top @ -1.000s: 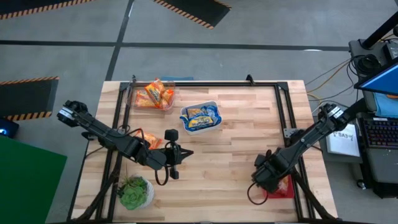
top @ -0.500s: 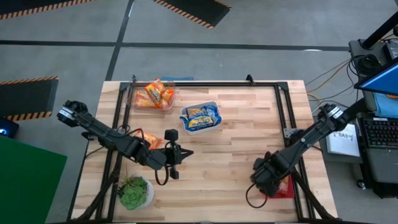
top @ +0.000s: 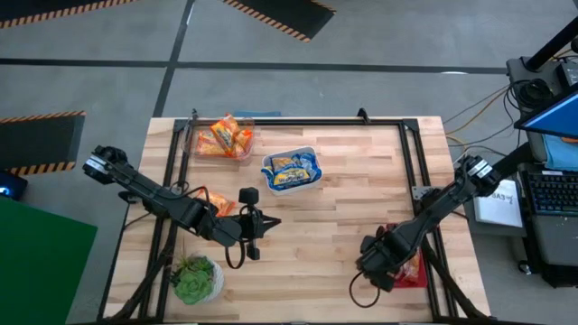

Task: Sort Maruchan noodles
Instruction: Put the red noodle pack into the pink bin, then put the orange noodle pack into the transparent bin

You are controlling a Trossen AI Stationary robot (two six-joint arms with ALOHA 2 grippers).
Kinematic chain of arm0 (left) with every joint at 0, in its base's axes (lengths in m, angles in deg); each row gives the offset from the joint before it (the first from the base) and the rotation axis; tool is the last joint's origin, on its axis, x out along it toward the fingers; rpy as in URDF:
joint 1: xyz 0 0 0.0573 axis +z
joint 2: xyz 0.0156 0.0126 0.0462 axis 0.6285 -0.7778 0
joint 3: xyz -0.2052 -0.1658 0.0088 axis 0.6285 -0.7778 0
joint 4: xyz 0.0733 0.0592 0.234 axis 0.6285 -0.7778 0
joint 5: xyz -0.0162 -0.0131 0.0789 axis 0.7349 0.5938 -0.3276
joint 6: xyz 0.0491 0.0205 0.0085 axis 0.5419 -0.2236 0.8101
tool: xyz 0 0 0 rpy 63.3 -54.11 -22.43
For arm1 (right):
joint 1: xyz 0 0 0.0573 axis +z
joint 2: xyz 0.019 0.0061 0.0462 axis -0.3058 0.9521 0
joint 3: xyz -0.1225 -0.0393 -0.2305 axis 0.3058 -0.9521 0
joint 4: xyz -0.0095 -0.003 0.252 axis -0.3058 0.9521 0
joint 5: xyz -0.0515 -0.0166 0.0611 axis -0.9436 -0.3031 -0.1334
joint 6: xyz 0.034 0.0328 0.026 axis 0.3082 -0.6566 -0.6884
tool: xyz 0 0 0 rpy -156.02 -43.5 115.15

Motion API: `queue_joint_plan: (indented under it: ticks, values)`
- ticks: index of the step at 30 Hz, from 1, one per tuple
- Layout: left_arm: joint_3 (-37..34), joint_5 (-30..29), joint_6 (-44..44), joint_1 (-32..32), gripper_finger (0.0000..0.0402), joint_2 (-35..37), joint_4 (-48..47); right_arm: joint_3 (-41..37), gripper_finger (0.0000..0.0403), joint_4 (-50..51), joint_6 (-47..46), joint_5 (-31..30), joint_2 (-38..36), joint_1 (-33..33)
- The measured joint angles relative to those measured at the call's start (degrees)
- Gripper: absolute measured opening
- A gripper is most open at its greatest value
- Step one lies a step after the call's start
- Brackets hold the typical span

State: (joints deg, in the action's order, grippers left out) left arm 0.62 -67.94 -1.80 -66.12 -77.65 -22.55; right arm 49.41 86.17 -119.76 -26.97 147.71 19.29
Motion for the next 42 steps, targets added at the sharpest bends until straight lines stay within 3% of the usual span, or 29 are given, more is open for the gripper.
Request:
queue_joint_plan:
  ticks: [13, 16, 23, 26, 29, 37, 39, 42]
  values:
    - [0.02, 0.00, -3.44, 0.02, 0.0000, 0.00, -0.62, 0.22, 0.0127, 0.18, -3.73, -2.09, -10.07, -0.02]
    - [0.02, 0.07, -7.07, 0.00, 0.0000, 0.02, -2.61, 0.22, 0.0142, 0.15, 0.00, -10.96, -14.02, 0.13]
    - [4.89, 0.15, -24.20, 0.33, 0.0000, 0.02, -18.90, -0.59, 0.0141, -2.39, 17.44, -42.55, -21.97, 0.37]
    - [7.19, 0.72, -33.80, 0.46, 0.0000, 0.02, -29.31, -3.47, 0.0131, -10.70, 28.81, -52.11, -25.15, 0.37]
    - [8.60, 3.47, -43.33, 0.81, 0.0000, 0.02, -38.15, -8.47, 0.0119, -23.89, 41.50, -55.65, -28.41, 0.37]
    - [8.58, 14.44, -71.83, 7.12, 0.0000, -0.92, -63.16, -26.35, 0.0089, -63.49, 67.78, -56.18, -34.51, 0.37]
    - [8.57, 17.27, -76.79, 9.16, 0.0000, -1.81, -69.88, -29.70, 0.0084, -69.19, 71.69, -56.09, -35.22, 0.37]
    - [8.44, 20.32, -78.45, 11.49, 0.0000, -3.54, -73.76, -31.15, 0.0076, -70.12, 74.59, -56.11, -36.99, 0.35]
